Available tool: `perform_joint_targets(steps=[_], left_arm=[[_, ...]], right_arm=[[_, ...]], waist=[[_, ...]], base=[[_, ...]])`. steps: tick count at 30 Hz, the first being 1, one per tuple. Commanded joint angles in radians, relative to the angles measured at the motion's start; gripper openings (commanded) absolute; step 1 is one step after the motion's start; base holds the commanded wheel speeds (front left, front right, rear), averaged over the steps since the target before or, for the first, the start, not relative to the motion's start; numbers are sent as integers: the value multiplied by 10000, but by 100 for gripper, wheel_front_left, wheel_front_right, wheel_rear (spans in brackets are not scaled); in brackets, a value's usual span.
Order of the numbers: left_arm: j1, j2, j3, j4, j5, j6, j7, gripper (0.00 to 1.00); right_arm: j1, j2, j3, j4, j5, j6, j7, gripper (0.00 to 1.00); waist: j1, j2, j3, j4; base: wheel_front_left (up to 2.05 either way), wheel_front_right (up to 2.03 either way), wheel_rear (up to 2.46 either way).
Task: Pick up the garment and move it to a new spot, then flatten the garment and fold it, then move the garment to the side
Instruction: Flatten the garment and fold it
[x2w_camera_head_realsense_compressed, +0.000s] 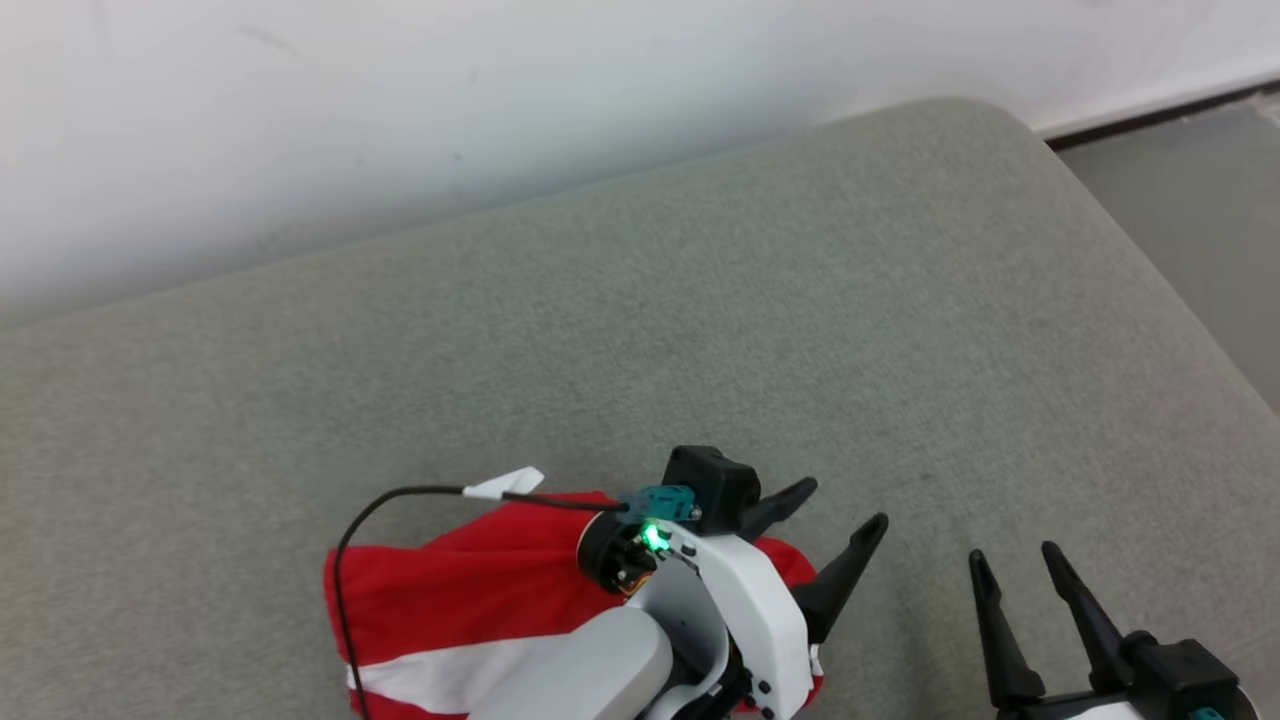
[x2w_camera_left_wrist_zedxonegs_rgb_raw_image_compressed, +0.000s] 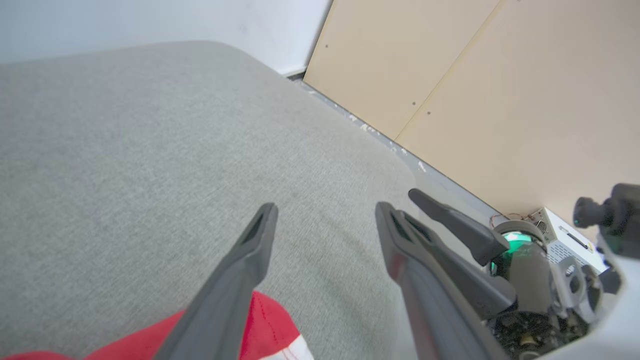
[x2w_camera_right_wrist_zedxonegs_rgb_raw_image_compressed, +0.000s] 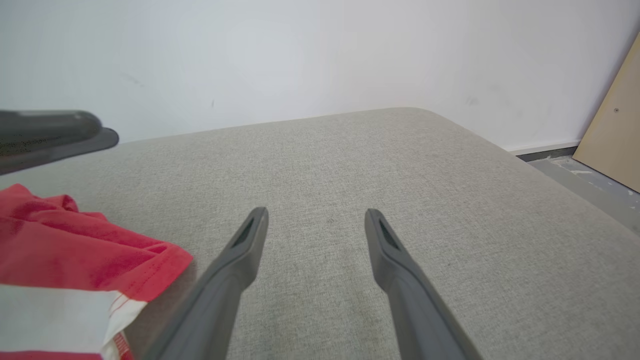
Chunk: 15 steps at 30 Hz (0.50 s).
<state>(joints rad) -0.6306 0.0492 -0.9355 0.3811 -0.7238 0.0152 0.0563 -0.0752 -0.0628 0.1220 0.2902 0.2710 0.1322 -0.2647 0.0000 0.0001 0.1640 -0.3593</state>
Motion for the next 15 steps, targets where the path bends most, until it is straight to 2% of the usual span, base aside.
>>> perform_joint_targets(steps=[1,5,15], left_arm=[[171,30,61,-121,-106,102,-154,100],[577,376,340,-852,173,624,-910,100],[2705,2352,1682,-2216,381,2297,-2456,100]], right_arm=[[153,-96,-75,-55,-107,-31,10,100],[340,-275,-268,-280,-172,-31,10,100],[839,-514,-519,-604,-227,-31,11,100]], waist=[[0,-1,-294,254],[0,-1,-762,637],[0,-1,-1521,1777]], base=[[0,0,0],[0,0,0],[0,0,0]])
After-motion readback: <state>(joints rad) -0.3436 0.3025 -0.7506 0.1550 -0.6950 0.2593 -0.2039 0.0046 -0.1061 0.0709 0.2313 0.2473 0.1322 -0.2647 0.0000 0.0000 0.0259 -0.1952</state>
